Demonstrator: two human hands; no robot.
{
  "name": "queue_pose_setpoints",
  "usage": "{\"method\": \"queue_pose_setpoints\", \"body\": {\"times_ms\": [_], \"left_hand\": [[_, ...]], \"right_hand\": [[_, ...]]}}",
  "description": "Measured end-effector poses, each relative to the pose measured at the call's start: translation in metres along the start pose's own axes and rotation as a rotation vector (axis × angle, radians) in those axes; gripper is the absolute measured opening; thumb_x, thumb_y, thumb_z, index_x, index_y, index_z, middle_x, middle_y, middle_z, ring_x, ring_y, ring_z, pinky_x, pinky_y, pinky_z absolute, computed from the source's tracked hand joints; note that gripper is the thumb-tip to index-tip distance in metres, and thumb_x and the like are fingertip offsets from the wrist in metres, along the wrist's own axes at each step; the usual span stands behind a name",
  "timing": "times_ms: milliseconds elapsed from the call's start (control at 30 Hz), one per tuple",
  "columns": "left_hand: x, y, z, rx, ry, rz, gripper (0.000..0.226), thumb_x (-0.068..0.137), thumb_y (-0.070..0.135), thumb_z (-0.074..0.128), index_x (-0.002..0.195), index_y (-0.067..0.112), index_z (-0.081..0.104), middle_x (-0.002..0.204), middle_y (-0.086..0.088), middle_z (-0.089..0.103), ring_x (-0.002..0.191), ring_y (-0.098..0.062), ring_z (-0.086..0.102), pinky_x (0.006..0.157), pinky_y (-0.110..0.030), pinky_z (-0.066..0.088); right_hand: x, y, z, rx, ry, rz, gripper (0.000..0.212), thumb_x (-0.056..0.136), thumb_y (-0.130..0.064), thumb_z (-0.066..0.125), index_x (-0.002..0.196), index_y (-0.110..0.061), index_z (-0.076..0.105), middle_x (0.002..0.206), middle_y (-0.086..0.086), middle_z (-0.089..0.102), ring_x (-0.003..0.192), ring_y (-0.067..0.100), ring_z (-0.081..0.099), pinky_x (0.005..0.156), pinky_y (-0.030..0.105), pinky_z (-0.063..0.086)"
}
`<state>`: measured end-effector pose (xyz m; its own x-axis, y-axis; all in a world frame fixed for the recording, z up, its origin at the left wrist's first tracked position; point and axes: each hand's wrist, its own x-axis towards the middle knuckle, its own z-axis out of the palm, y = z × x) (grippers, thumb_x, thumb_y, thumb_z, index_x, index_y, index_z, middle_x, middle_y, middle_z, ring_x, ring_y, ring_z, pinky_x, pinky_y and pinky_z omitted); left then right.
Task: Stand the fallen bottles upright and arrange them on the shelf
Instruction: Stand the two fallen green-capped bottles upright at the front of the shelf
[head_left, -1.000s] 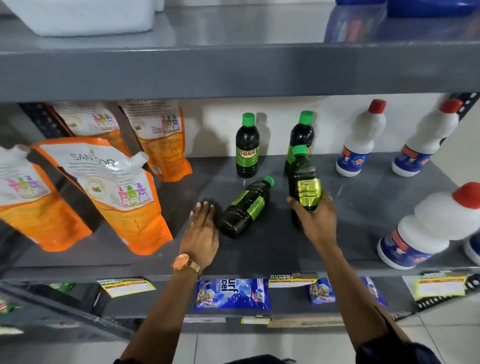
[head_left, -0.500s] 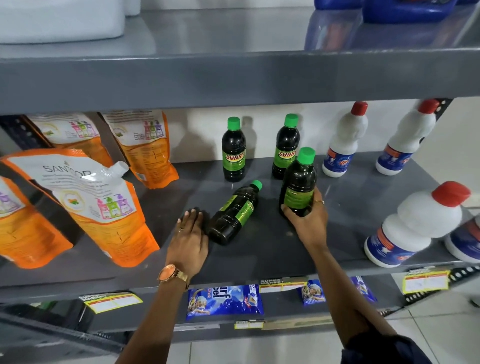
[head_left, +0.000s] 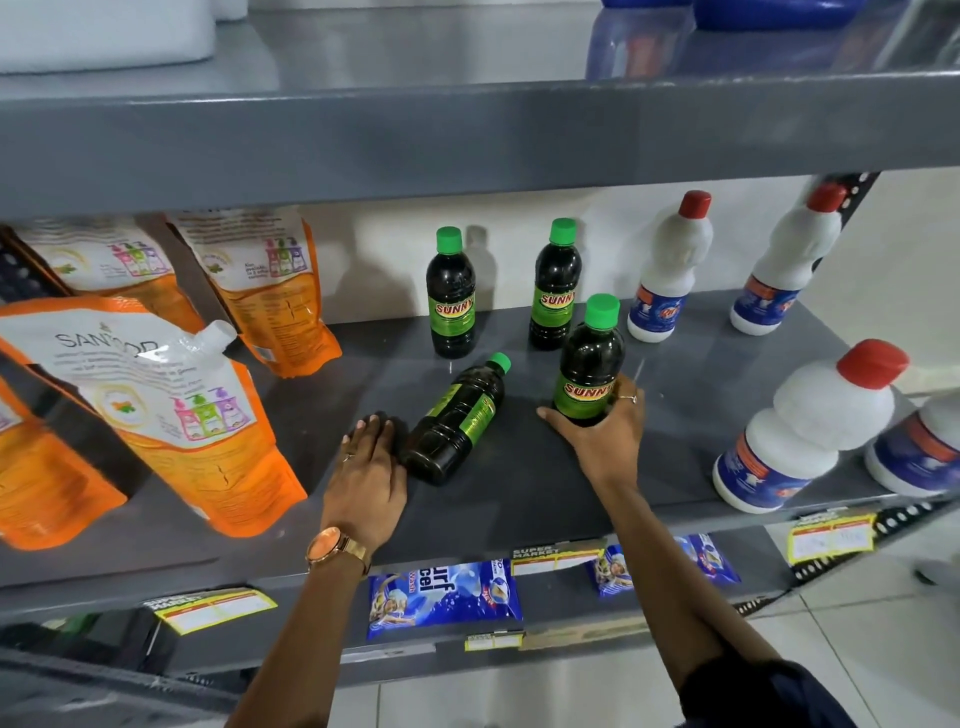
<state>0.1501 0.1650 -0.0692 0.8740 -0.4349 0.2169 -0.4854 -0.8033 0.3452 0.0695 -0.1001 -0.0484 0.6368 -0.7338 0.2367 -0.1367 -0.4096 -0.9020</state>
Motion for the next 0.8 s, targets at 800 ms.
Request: {"method": "queue_pose_setpoints", "body": {"times_ms": [800], "left_hand": [[-0.001,0.007,-0.005,-0.022,-0.017,-0.009,0.051,0.091,0.017,0.04,0.14,0.004,0.03,0.149,-0.019,0.028,0.14,-0.03,0.018,0.116,-0.039,0.008]], "right_hand": [[-0.077,0.01,-0.059,-0.075,-0.079,0.07,0.075,0.058,-0.028,0.086,0.123,-0.013,0.053,0.108,0.005,0.069,0.098,0.021,0.063,0.086,0.034,0.051]]}}
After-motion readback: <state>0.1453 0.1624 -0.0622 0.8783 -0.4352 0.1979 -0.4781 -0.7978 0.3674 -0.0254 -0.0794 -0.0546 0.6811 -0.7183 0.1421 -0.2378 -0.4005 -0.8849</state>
